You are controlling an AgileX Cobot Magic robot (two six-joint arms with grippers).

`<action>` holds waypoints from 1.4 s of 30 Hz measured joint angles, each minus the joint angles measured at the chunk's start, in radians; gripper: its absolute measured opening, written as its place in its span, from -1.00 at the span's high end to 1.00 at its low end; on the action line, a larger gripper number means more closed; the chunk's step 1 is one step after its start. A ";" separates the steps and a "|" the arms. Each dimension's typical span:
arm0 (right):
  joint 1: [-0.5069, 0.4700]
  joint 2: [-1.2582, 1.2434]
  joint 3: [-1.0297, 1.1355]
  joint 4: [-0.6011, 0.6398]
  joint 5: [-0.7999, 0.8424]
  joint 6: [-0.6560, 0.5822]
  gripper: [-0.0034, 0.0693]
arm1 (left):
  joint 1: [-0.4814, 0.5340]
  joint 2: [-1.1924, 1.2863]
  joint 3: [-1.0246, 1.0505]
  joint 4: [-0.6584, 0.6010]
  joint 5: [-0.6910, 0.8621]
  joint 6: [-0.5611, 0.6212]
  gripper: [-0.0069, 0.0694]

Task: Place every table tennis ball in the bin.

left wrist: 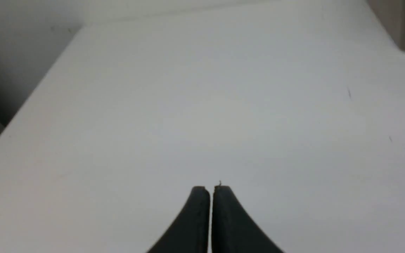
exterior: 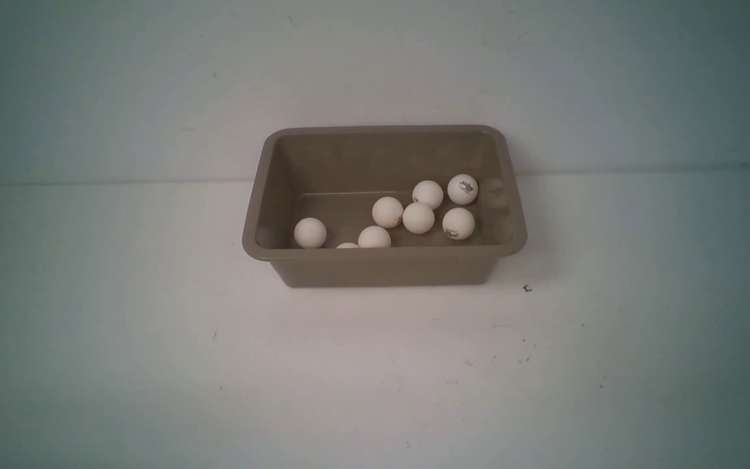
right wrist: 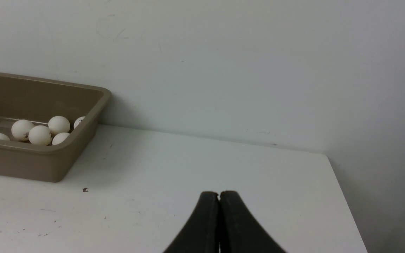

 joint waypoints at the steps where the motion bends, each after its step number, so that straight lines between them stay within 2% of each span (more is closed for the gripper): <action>1: 0.000 0.000 0.000 0.000 0.000 0.000 0.93 | 0.000 0.000 0.000 0.000 0.000 0.000 0.83; 26: 0.000 0.000 0.000 0.000 0.000 0.000 0.93 | 0.000 -0.120 0.000 0.003 0.021 0.000 0.83; 30: -0.014 0.000 0.000 0.026 -0.065 0.030 0.93 | 0.000 -0.120 0.000 0.003 0.021 0.000 0.83; 32: -0.052 0.000 0.007 0.045 -0.149 0.044 0.93 | 0.000 -0.120 0.000 0.003 0.021 0.000 0.83; 36: -0.281 0.000 0.111 0.051 -0.552 0.050 0.93 | 0.000 -0.120 0.000 0.003 0.021 0.000 0.83; 37: -0.330 0.000 0.136 0.051 -0.588 0.050 0.93 | 0.000 -0.120 0.000 0.003 0.021 0.000 0.83; 38: -0.411 0.000 0.204 0.054 -0.709 0.055 0.93 | 0.000 -0.120 0.000 0.003 0.021 0.000 0.83; 42: -0.569 0.000 0.411 0.077 -0.904 0.091 0.93 | 0.001 -0.120 0.000 0.003 0.021 0.000 0.83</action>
